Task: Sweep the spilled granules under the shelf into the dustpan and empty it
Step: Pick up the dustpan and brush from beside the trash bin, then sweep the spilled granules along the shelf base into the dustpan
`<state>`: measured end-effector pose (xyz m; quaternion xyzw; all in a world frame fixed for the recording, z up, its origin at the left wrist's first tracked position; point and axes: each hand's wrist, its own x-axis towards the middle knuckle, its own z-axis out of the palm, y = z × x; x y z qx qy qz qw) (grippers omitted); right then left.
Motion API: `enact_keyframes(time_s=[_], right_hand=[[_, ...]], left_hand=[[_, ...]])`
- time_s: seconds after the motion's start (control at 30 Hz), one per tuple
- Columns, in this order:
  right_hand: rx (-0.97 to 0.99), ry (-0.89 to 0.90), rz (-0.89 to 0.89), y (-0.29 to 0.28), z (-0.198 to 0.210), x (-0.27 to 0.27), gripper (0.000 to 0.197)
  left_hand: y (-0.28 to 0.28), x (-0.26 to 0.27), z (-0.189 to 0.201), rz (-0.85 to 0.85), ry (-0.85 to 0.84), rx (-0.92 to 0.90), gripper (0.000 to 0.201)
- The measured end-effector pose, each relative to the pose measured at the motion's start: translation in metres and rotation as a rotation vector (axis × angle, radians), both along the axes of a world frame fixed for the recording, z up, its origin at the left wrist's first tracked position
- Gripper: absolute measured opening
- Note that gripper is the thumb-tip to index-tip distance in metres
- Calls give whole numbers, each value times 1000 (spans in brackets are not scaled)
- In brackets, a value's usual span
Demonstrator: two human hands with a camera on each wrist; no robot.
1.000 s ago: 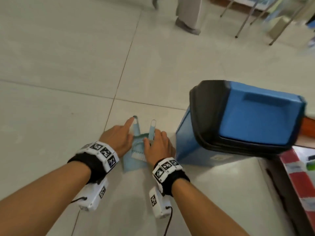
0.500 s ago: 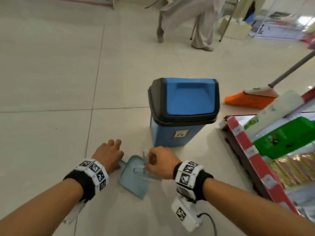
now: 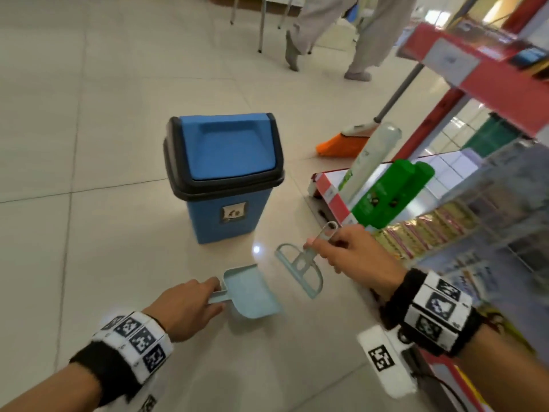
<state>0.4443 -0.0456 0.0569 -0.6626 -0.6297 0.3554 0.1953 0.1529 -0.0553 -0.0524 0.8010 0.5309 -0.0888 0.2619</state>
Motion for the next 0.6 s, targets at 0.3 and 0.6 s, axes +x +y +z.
enact_keyframes(time_s=[0.3,0.6], right_hand=[[16,534,-245,-24,8,58,16],[-6,481,-345,-16,-13,78,23]], left_hand=[[4,61,29,93,-189,-16,22],[8,86,24,207,-340,-39,15]])
